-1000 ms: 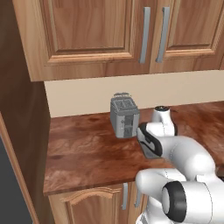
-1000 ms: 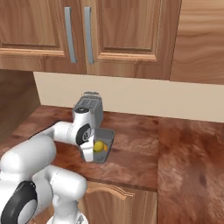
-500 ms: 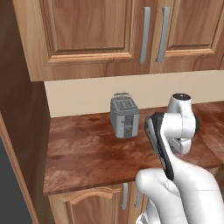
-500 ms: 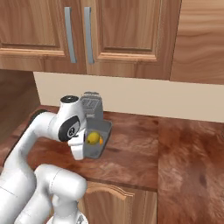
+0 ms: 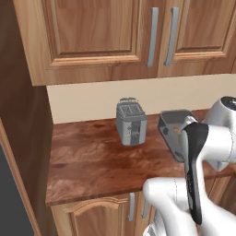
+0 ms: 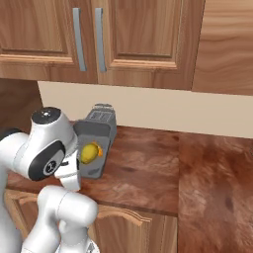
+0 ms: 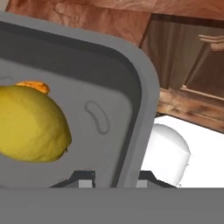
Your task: Place the tupperware on the top shelf of the fridge. Make space for the tupperware among the existing items by rearranging them on the shelves if needed. Close the fridge door when finished.
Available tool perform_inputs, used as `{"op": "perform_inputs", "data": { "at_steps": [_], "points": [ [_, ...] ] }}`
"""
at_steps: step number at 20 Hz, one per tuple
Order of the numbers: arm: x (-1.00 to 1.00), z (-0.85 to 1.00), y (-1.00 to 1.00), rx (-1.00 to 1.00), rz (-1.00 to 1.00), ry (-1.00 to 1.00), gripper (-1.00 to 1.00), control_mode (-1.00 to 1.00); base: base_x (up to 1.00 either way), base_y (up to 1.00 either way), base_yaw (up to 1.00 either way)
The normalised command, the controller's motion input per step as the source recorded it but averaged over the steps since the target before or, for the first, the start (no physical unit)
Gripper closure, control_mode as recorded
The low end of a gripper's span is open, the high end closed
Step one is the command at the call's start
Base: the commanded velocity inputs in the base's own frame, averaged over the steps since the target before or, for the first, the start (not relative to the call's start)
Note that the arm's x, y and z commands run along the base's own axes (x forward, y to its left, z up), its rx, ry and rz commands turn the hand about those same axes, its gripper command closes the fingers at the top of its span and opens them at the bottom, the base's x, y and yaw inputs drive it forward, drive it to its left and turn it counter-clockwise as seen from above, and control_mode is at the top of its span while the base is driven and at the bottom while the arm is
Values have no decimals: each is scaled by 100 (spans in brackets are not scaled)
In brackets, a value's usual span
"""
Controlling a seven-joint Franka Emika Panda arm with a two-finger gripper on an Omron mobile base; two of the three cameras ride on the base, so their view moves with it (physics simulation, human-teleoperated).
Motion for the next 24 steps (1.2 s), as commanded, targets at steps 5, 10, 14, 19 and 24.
{"op": "perform_inputs", "data": {
  "at_steps": [5,10,14,19,24],
  "points": [
    [-52,49,36,-4,16,0,100,-100,0,0,0],
    [-5,15,5,-1,6,0,100,-100,0,0,0],
    [0,0,0,0,0,0,100,100,-8,1,1],
    [0,0,0,0,0,0,100,100,-91,9,25],
    [0,0,0,0,0,0,100,100,-100,6,39]
  ]
}}
